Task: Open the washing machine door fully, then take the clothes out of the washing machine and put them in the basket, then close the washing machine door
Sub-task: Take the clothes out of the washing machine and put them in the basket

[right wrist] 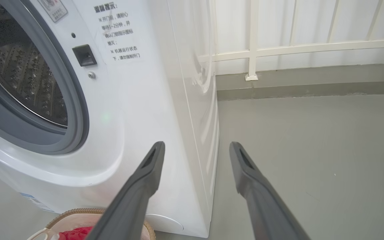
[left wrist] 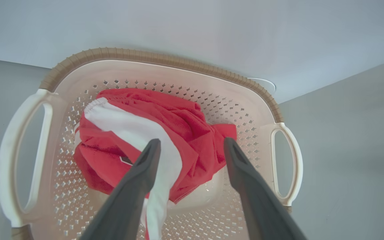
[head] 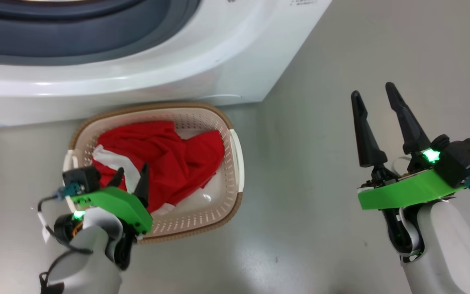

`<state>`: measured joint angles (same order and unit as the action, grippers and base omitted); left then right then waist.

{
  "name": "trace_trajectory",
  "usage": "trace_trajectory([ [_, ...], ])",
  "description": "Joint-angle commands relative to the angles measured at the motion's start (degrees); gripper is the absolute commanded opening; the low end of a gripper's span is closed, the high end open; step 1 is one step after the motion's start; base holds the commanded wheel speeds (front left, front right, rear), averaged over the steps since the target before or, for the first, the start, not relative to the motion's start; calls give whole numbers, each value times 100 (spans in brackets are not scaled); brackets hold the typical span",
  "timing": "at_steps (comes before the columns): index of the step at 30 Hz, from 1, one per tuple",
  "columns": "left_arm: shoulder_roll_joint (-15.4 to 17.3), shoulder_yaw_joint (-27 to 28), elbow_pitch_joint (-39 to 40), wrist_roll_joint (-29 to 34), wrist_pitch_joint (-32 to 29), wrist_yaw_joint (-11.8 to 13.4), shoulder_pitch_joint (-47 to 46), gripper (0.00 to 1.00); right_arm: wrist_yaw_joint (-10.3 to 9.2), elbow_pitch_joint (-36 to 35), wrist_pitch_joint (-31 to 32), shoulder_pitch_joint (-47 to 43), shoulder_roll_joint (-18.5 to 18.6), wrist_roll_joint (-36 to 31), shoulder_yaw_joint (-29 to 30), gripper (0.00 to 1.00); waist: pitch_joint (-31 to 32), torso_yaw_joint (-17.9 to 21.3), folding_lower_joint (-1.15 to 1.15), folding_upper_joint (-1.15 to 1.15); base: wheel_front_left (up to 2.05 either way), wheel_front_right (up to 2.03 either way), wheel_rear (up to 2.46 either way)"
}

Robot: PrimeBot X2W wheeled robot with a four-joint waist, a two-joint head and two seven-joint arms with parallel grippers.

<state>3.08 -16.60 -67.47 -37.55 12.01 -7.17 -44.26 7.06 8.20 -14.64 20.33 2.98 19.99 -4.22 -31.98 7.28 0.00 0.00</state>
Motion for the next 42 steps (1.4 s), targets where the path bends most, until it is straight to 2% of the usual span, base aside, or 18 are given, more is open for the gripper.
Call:
trace_trajectory([
  [1, 218, 20, 198, -81, 117, -31, 293, 100, 43, -98, -36, -95, -11, -90, -111, 100, 225, -140, 0, 0, 0, 0, 0],
  [7, 386, -279, 968, -318, 289, -31, 790, 100, 43, 25, -36, -224, -11, -269, -196, 100, 733, -331, 0, 0, 0, 0, 0],
  [8, 492, -170, 1354, -269, 294, -32, 958, 100, 43, 42, -36, -283, -11, -304, -179, 100, 918, -397, 0, 0, 0, 0, 0],
  [11, 541, 78, 1883, -50, 296, -32, 1296, 100, 43, 83, -36, -385, -11, -326, -131, 100, 1190, -478, 0, 0, 0, 0, 0],
  [18, 446, 746, 3046, 392, 297, -32, 2106, 100, 43, 194, -36, -641, -11, -461, -178, 100, 1780, -570, 0, 0, 0, 0, 0],
  [27, 312, 1330, 4397, 1185, 298, -32, 2978, 100, 43, 213, -36, -938, -11, -557, -164, 100, 2376, -589, 0, 0, 0, 0, 0],
  [34, 155, 1678, 5038, 1645, 298, -32, 3567, 100, 43, 167, -36, -1195, -11, -559, -60, 100, 2761, -560, 0, 0, 0, 0, 0],
  [42, 103, 1681, 5466, 1628, 298, -32, 4015, 100, 43, 109, -36, -1474, -11, -513, 105, 100, 3059, -532, 0, 0, 0, 0, 0],
])
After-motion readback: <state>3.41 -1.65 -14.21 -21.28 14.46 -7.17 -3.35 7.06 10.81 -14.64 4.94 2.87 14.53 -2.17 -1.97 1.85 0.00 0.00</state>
